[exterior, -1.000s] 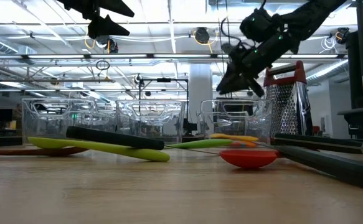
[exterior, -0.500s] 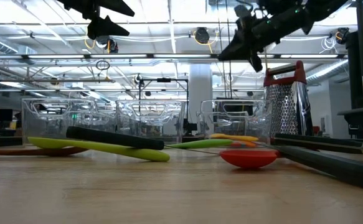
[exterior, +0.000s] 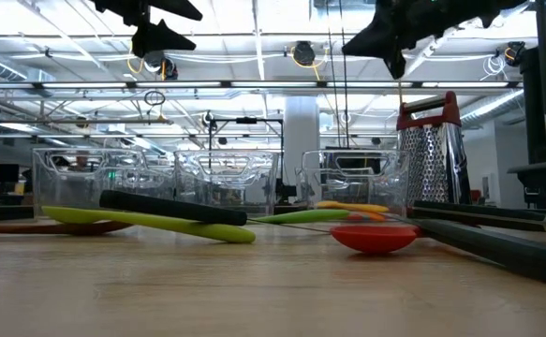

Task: Pick & Place Kitchen Items
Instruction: Put the green spatula into the right transparent bin

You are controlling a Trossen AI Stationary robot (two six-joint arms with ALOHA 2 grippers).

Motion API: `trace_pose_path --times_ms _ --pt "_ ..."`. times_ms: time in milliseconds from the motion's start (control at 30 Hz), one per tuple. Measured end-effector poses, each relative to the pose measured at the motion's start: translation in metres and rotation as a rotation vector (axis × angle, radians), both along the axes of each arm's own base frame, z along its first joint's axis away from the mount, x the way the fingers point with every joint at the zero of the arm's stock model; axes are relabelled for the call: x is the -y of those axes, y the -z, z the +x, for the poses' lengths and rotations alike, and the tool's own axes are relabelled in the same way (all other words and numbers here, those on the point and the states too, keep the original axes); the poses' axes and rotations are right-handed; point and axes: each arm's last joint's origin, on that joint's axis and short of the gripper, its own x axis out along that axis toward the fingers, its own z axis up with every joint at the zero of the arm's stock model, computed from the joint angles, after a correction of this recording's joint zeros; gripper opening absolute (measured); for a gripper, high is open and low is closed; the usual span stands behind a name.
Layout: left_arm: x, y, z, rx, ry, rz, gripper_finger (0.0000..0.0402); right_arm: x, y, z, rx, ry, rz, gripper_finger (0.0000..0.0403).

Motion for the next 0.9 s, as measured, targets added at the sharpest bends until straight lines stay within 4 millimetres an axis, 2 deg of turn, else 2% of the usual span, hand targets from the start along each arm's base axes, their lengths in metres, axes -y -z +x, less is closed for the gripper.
trace_pose_path --times_ms 333,533,900 --pt "0.006 -0.006 0.003 0.081 0.006 -0.069 0.0305 -0.012 0.014 -0.034 0.047 -0.007 -0.006 0.0" --pt "0.014 -0.008 0.023 0.177 0.044 -0.117 0.0305 -0.02 0.025 -0.057 0.095 -0.065 -0.007 0.0" --pt "0.049 0.026 0.066 0.076 0.008 -0.403 0.0305 -0.031 0.045 -0.09 0.177 -0.112 -0.024 0.0"
